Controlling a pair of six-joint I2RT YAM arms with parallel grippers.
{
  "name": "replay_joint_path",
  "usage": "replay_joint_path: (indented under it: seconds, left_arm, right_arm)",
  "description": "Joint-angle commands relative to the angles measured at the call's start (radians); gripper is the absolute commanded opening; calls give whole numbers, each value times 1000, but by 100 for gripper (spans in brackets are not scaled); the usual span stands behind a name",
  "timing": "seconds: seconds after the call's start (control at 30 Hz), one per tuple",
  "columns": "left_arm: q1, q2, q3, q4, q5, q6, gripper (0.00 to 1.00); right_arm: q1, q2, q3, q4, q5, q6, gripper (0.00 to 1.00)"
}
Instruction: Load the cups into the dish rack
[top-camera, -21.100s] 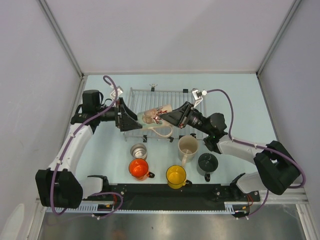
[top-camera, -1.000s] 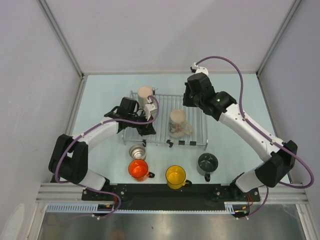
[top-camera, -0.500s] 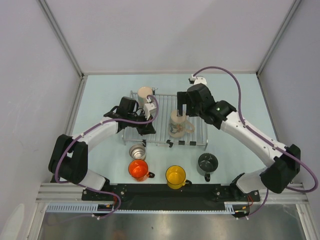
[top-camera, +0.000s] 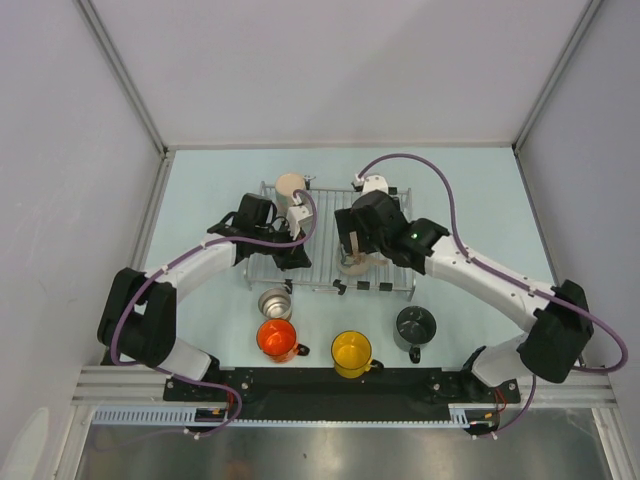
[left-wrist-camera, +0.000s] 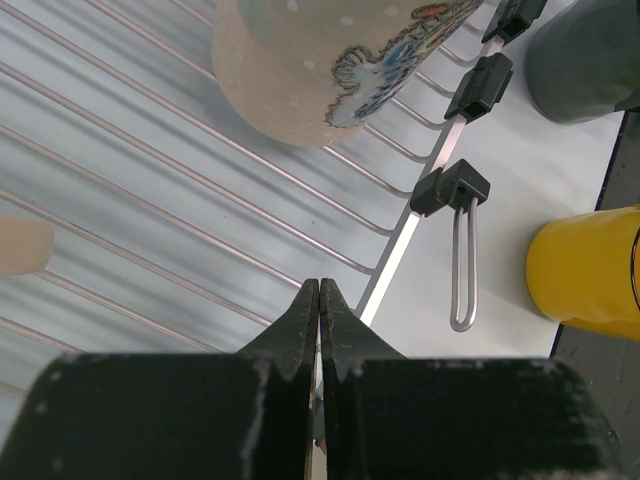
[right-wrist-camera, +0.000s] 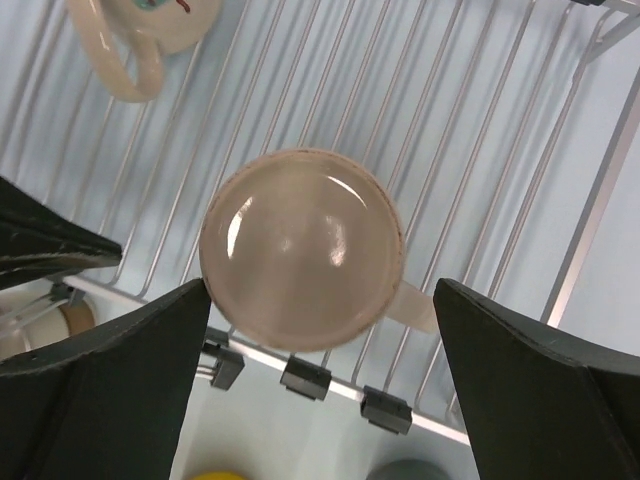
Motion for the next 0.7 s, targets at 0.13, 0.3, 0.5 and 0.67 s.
replay_joint_path:
  seconds: [0.13,0.3,0.5,0.67]
  left_arm:
    - [11,-8,11,15,48,8,2]
    - [13,-18,10,9,57,9,1]
    - [13,-19,11,6,60,14,1]
    - [14,-16,13,5,60,15,1]
  right_arm:
    - [4,69,0,95,70,-76,100]
    - [4,127,15,106,100,-102,100]
    - [-5,190,6,132,109,-111,100]
    - [-19,212,1,148,88,-114,98]
